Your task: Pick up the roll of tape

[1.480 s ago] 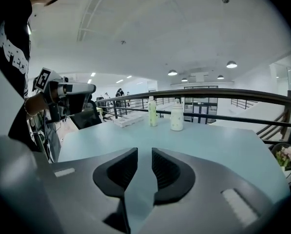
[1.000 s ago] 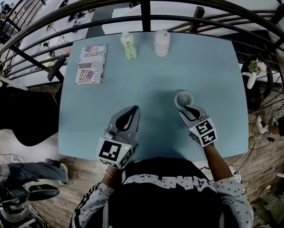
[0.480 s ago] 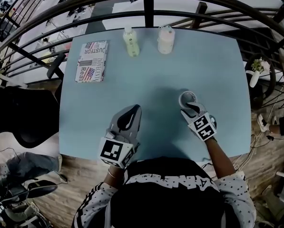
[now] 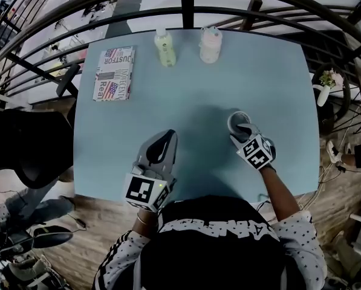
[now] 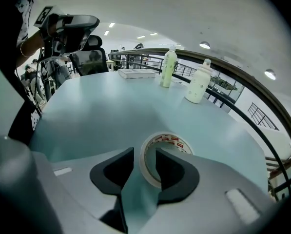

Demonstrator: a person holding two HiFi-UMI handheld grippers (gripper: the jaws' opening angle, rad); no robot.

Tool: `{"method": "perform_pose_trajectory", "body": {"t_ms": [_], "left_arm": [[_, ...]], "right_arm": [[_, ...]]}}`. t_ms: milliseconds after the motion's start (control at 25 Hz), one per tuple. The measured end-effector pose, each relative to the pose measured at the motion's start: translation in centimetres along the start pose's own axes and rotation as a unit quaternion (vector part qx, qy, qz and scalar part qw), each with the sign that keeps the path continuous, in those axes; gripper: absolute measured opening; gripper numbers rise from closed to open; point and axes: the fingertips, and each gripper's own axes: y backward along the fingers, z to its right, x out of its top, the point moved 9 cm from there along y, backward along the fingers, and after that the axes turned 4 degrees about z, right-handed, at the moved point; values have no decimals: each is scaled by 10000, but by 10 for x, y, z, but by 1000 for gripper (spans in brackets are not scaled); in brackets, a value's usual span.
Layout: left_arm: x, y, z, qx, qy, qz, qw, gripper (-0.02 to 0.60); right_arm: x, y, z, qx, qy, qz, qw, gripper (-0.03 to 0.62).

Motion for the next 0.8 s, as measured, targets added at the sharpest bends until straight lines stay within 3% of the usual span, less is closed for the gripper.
{"method": "perform_pose_trajectory", "body": {"t_ms": [800], "left_arm": [[2, 7, -10, 212, 38, 42, 9998, 0]], "right_arm": [[2, -11, -3, 165, 374, -209, 9989, 57]]}}
